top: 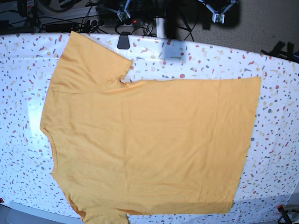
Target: Fold the T-shirt properly
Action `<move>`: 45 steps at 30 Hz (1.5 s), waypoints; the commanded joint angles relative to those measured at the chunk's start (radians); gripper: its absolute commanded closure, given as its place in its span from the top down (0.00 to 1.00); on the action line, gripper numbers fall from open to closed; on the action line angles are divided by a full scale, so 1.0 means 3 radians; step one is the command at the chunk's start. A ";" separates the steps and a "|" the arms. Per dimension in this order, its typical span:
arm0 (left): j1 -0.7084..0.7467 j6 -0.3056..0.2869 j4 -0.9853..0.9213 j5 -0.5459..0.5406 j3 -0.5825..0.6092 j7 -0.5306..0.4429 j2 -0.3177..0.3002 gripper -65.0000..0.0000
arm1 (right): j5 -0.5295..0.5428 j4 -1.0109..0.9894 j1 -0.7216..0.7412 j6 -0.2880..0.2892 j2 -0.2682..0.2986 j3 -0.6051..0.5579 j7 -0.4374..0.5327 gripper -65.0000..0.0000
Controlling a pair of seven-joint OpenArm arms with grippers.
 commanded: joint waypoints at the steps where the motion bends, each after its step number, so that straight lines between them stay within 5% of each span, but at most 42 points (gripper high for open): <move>1: 0.0019 0.0006 0.0023 0.0000 0.0000 -0.0038 -0.0010 0.50 | 0.0009 0.0024 -0.0018 0.0023 0.0028 0.0003 0.0031 0.54; 6: 0.0020 0.0006 0.0023 0.0000 0.0000 -0.0103 -0.0010 0.48 | 0.0006 0.0024 -0.0018 0.0022 0.0045 0.0003 0.0043 0.55; 8: 0.0020 0.0006 0.0023 0.0000 0.0000 -0.0139 -0.0010 0.33 | 0.0005 0.0024 -0.0018 0.0022 0.0043 0.0003 0.0043 0.51; 11: 0.0022 0.0006 0.0023 0.0000 0.0000 -0.0137 -0.0010 0.00 | 0.0006 0.0024 -0.0018 0.0022 0.0045 0.0003 0.0045 0.19; 13: 0.0022 0.0006 0.0023 0.0000 0.0000 -0.0137 -0.0010 0.00 | 0.0005 0.0025 -0.0018 0.0022 0.0045 0.0003 0.0043 0.04; 17: 0.0020 0.0006 0.0023 0.0000 0.0000 -0.0141 -0.0010 0.00 | 0.0005 0.0025 -0.0018 0.0022 0.0043 0.0003 0.0043 0.03; 20: 0.0020 0.0006 0.0023 0.0000 0.0000 -0.0140 -0.0010 0.00 | 0.0005 0.0024 -0.0018 0.0020 0.0045 0.0003 0.0042 0.19; 23: 0.0020 0.0006 0.0023 0.0000 0.0000 -0.0137 -0.0010 0.26 | 0.0006 0.0024 -0.0017 0.0009 0.0045 0.0003 0.0047 0.39; 26: 0.0020 0.0006 0.0023 0.0000 0.0000 -0.0141 -0.0010 0.42 | 0.0006 0.0024 -0.0009 0.0008 0.0045 0.0003 0.0225 0.44; 30: 0.0022 0.0005 0.0023 0.0000 0.0000 -0.0388 -0.0010 0.42 | 0.0006 0.0024 -0.0009 0.0009 0.0043 0.0003 0.0589 0.44; 37: 0.0031 0.0005 0.0023 0.0000 0.0000 -0.0538 -0.0011 0.40 | 0.0006 0.0024 -0.0009 0.0008 0.0043 0.0003 0.0589 0.44; 39: 0.0048 0.0006 0.0023 0.0000 0.0000 -0.0540 -0.0011 0.29 | 0.0006 0.0024 -0.0010 0.0009 0.0045 0.0003 0.0573 0.34; 42: 0.0076 0.0006 0.0023 0.0001 0.0000 -0.0540 -0.0011 0.00 | 0.0006 0.0025 -0.0008 0.0008 0.0046 0.0003 0.0230 0.03; 45: 0.0089 0.0005 0.0023 0.0000 0.0000 -0.0554 -0.0010 0.00 | 0.0005 0.0024 -0.0010 0.0009 0.0045 0.0003 0.0034 0.00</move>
